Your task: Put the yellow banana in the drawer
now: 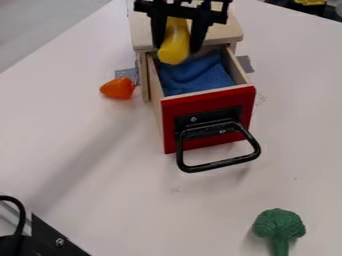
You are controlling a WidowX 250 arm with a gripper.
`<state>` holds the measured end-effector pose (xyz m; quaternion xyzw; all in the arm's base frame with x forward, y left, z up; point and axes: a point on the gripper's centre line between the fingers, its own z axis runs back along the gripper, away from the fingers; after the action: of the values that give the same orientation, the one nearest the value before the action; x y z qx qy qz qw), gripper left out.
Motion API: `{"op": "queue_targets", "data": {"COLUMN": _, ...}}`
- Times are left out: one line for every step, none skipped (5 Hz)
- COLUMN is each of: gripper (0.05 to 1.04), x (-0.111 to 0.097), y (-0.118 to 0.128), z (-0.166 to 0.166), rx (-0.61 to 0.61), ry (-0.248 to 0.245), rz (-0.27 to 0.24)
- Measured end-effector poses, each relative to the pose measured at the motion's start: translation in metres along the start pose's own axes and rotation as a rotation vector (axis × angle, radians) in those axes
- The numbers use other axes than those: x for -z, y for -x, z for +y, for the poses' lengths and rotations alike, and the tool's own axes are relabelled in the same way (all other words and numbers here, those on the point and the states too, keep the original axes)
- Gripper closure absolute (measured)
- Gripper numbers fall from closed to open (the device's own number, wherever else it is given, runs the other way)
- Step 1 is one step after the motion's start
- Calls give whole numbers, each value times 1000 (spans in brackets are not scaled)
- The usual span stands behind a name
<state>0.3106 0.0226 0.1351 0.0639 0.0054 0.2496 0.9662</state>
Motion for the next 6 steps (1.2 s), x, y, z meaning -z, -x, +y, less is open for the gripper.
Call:
{"op": "queue_targets", "data": {"gripper": 478, "x": -5, "y": -3, "z": -9, "rx": 7, "ry": 9, "rz": -6}}
{"op": "queue_targets", "data": {"gripper": 478, "x": -7, "y": -5, "z": -18, "rx": 25, "ry": 11, "rz": -9}}
{"op": "queue_targets", "data": {"gripper": 478, "x": -7, "y": -4, "z": -27, "rx": 34, "ry": 13, "rz": -11}}
{"op": "queue_targets", "data": {"gripper": 478, "x": -11, "y": -4, "z": -34, "rx": 44, "ry": 17, "rz": -26}}
{"op": "queue_targets", "data": {"gripper": 409, "x": -11, "y": -2, "z": -37, "rx": 38, "ry": 16, "rz": -29}}
{"op": "queue_targets", "data": {"gripper": 164, "x": -11, "y": -4, "z": -36, "rx": 32, "ry": 9, "rz": -43}}
